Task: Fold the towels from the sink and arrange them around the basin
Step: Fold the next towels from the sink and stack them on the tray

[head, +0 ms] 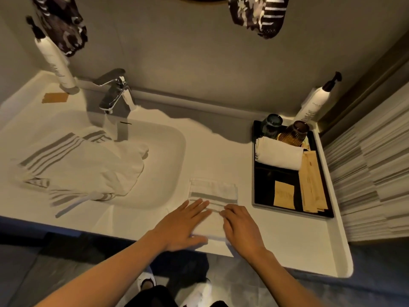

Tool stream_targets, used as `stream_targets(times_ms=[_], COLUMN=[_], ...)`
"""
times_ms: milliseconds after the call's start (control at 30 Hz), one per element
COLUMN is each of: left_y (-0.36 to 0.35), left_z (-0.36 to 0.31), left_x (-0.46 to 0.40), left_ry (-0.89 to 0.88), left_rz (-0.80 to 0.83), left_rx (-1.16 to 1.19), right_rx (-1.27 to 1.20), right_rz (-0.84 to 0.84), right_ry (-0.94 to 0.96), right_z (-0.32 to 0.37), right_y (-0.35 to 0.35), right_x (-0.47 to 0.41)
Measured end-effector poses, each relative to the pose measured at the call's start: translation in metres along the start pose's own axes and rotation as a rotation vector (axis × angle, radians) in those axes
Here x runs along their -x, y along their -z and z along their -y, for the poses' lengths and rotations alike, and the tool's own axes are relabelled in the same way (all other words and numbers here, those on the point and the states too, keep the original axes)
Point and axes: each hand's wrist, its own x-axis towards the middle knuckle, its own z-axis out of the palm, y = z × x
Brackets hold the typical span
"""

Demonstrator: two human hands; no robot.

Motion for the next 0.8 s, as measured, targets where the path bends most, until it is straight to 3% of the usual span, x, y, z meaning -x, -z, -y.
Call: stream_targets(times_ms=[100,200,267,333,433,567,633,700,733,800], left_y=[-0.003,-0.009,-0.012,-0.009,-0.002,0.015,0.024,0.033,0.034,0.040], left_z=[-0.001,-0.006,-0.013,-0.019,-0.025,-0.045,-0.047,-0.038,-0.031,-0.023], left_x=[0.006,0.012,0.009,0.004,-0.004,-0.015,-0.027,-0.035,-0.036,-0.036], left_ry=[-0.016,0.005,0.045,0.029,0.000,0.404,0.599,0.685,0.703,0.714], left_rz=[0.004,-0.044,-0.107,-0.252,-0.362,-0.392,-0.375,-0.306,-0.272,-0.221], left_rx=[-0.032,-0.026,0.029,0.007,0.083,0.675,1.140,1.581,1.670,1.606], right_rx=[-0.142,-0.414,-0.609,-0.709,-0.744,-0.723,-0.679,-0.595,-0.509,-0.275], right_rz=[-0.042,-0.234,-0.151,0.011,0.012,-0.063,-0.102,-0.061,-0.016,0.070], right_ry=[-0.087,-0.488,-0.816,-0.930,-0.918,-0.829,-0.675,-0.478,-0.375,-0.158], right_z=[0.003,0.017,0.021,0.022,0.020,0.028,0.047,0.072,0.082,0.093], right_y=[0.000,0.006,0.018,0.024,0.026,0.032,0.035,0.031,0.025,0.013], right_x=[0.003,0.004,-0.005,-0.013,-0.012,-0.016,-0.020,-0.020,-0.019,-0.014])
